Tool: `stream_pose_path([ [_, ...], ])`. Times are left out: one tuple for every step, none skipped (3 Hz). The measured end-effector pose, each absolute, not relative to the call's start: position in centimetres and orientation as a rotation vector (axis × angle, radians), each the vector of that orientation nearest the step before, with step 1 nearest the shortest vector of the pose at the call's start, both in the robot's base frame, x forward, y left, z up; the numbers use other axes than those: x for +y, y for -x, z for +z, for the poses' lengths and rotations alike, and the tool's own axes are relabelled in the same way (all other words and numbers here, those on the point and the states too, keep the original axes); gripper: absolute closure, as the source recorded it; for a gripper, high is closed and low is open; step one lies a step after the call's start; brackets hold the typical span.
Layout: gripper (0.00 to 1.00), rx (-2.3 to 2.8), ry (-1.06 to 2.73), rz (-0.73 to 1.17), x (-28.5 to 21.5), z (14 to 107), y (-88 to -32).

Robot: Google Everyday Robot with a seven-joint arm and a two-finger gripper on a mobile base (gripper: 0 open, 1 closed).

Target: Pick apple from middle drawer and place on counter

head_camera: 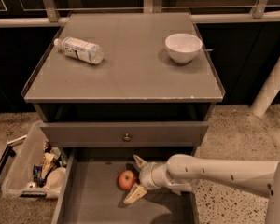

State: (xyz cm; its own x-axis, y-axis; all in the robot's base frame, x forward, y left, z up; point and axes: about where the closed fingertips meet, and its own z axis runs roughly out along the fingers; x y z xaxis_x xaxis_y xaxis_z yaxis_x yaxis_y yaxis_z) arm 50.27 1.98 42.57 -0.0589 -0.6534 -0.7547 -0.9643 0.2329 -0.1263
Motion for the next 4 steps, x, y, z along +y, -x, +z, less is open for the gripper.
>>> stream_pose_path([
  [0.0,1.78,1.473,0.568,2.5,41.4,-50.4],
  [0.0,1.775,1.446,0.588,3.0,40.2,-50.5],
  [0.0,1.773,1.418,0.609,3.4,39.4,-50.6],
  [0.0,1.801,1.386,0.651,3.4,38.7,-50.8],
])
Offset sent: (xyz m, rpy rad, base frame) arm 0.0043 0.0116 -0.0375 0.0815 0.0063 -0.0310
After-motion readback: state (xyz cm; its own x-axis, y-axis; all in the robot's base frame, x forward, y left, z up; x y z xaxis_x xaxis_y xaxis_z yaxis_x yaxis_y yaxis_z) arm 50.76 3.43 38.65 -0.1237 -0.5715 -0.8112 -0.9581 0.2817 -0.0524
